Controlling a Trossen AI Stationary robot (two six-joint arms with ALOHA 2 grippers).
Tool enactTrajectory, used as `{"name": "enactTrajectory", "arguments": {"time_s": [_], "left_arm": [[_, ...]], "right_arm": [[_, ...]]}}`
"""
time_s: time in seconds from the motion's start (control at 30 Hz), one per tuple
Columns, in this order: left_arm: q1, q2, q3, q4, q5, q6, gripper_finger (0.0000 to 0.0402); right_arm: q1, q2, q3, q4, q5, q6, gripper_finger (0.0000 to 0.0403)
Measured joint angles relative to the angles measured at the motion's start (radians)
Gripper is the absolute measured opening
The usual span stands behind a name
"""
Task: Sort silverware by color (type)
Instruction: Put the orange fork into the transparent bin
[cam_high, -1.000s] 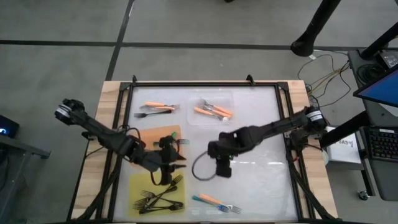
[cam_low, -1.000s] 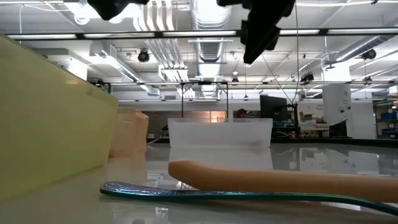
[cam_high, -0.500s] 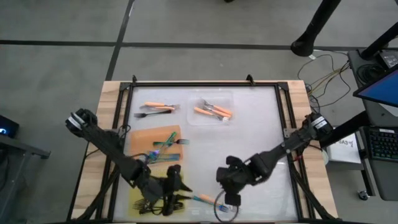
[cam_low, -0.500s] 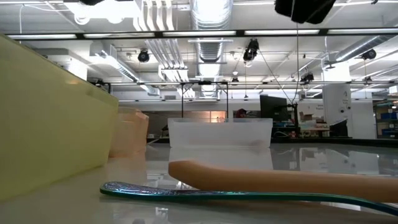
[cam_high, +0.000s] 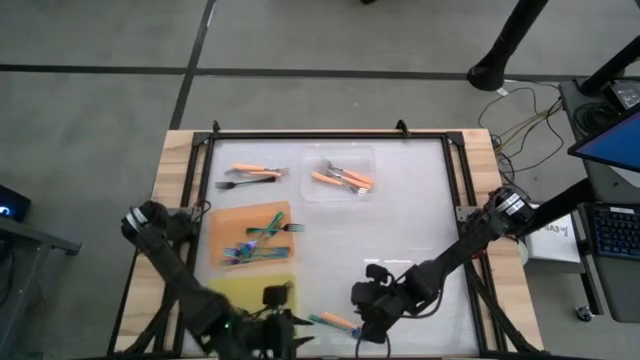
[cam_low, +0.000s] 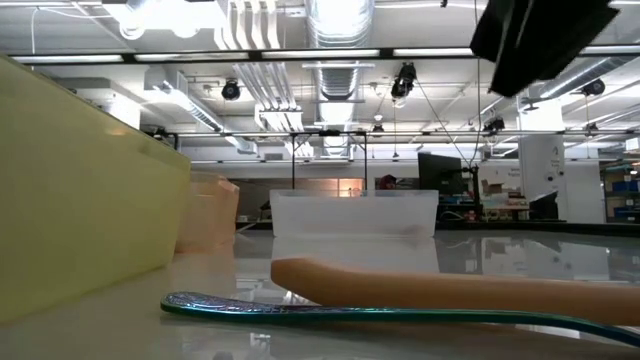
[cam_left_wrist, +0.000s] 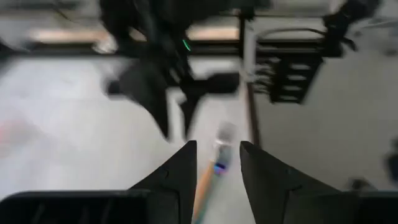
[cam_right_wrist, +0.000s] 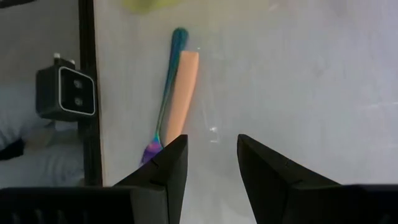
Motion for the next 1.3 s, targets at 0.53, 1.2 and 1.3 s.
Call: {"name": "enactTrajectory", "arguments": {"time_s": [0.53, 1.2, 1.3], "left_arm": [[-0.076, 0.356, 0.611, -0.589, -0.182, -0.239, 0.0103], [-0.098, 0.337, 0.512, -0.606, -0.205, -0.441, 0.0103], [-0.098, 0.337, 0.512, -0.606, -0.213, -0.442, 0.0103]], "right_arm": [[0.013, 0.208, 0.049, 0.051, -0.088, -0.029, 0.0130], [0.043, 0.291, 0.079, 0.069, -0.046, -0.028, 0.0129], [0.040, 0.288, 0.079, 0.056, -0.025, -0.034, 0.0117]]}}
